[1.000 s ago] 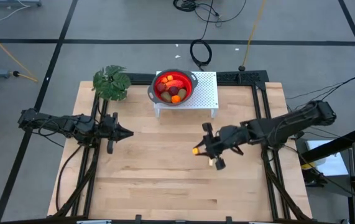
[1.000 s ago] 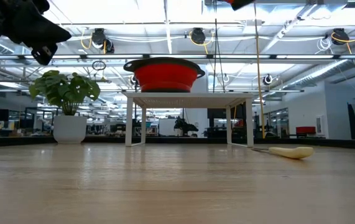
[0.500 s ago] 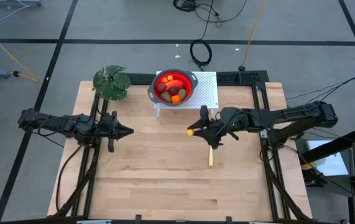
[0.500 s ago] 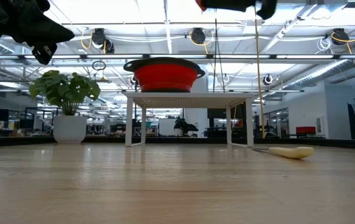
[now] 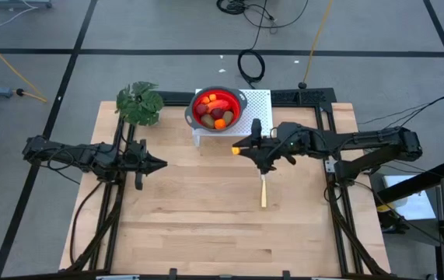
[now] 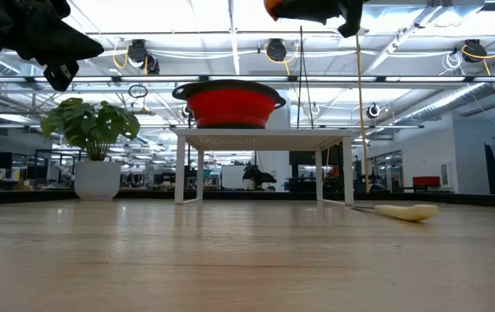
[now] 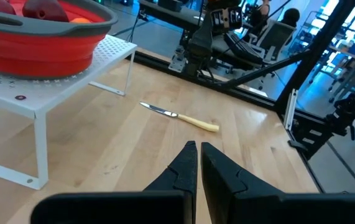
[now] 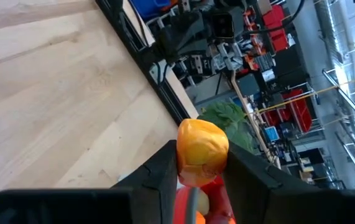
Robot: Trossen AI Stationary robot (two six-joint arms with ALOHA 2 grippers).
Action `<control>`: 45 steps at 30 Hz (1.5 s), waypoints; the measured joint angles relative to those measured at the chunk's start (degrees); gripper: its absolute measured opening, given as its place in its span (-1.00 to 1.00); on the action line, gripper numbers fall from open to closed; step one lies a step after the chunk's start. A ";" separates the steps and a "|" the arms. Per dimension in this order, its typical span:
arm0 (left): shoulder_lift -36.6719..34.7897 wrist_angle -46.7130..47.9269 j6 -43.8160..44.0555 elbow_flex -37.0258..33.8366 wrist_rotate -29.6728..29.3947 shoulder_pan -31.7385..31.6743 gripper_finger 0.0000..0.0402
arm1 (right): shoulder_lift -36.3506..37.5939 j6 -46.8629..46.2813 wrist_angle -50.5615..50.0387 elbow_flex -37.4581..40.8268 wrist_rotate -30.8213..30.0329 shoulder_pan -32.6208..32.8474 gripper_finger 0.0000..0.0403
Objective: Pick & Place Fruit
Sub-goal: Put the orange pear into the red strainer bowl on the shelf
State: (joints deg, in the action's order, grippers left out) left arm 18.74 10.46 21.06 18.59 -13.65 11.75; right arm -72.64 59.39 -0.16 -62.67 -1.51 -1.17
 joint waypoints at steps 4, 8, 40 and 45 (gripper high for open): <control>-0.01 -0.02 0.13 0.00 0.00 0.01 -0.90 | 0.00 -1.55 0.04 0.00 0.03 0.00 -0.48; 0.00 -0.02 0.52 0.00 -0.02 0.00 -0.90 | 0.00 -16.39 3.33 0.00 -0.13 -0.81 -0.48; -0.02 -0.02 2.86 0.00 -3.52 0.00 -0.90 | -1.35 -79.96 4.50 -2.96 14.03 -21.13 -0.48; -0.02 -0.02 2.84 0.00 -3.52 0.01 -0.90 | -4.11 -76.84 0.21 -7.12 15.31 -22.12 -0.48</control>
State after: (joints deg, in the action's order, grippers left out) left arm 18.72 10.44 23.90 18.59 -17.17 11.76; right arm -76.75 -17.45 0.05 -69.80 13.80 -23.29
